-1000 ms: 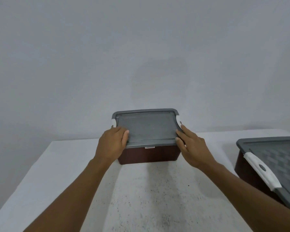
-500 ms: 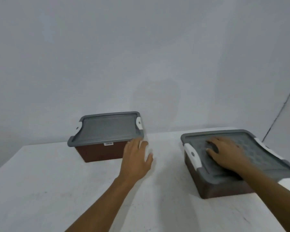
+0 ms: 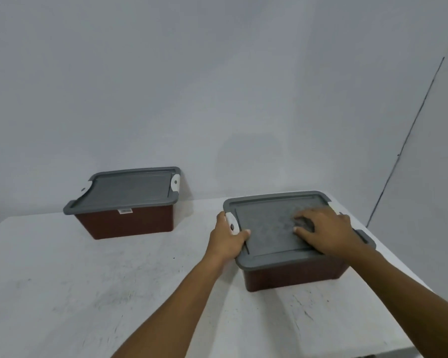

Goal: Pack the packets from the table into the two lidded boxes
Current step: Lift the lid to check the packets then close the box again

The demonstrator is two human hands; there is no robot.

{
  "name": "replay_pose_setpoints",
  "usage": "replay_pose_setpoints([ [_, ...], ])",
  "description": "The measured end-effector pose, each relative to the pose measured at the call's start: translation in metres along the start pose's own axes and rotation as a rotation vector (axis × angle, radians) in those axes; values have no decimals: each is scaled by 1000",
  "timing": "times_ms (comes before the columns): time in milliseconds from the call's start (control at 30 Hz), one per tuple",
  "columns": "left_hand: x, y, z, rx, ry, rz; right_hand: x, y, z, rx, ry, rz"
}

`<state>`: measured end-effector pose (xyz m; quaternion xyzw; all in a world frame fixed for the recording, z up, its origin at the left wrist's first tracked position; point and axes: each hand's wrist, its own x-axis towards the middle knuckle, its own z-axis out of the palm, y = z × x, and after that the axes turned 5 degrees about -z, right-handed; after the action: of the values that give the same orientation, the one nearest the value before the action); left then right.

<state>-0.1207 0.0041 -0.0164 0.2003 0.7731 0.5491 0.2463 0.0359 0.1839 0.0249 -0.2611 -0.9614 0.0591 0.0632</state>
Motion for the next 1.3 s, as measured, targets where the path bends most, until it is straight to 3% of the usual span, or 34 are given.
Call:
replay_pose_setpoints([
  [100, -9, -10, -25, -42, -3, 3, -2, 6, 0, -40, 36, 80],
  [167, -16, -15, -46, -58, -9, 0, -3, 8, 3, 75, 44, 108],
  [267, -28, -23, -79, -49, -5, 7, 0, -2, 9, 237, 79, 47],
  [500, -44, -41, -116, -156, -30, -105, 2, -20, 27, 325, 183, 19],
  [600, -49, -52, -109, -316, 6, -167, -1, -10, 29, 571, 228, 133],
  [700, -54, -56, -101, -382, 102, -144, -8, -8, 30, 916, 133, 296],
  [867, -60, -29, -91, -342, 108, -73, -9, -15, 23, 1073, 69, 364],
  [967, -60, -9, -93, -437, 145, -76, -8, -31, 3, 1182, 13, 418],
  [1033, -57, 6, -102, -490, 167, -84, 0, -35, -12, 1273, 26, 423],
  [1133, -53, 33, -123, -509, 34, -127, 19, -30, -37, 1555, -45, 426],
  [1233, -53, 56, -142, -680, -65, -195, 28, -32, -63, 1882, -120, 305],
  [1300, -51, 63, -156, -784, -58, -169, 32, -37, -72, 1936, -96, 184],
])
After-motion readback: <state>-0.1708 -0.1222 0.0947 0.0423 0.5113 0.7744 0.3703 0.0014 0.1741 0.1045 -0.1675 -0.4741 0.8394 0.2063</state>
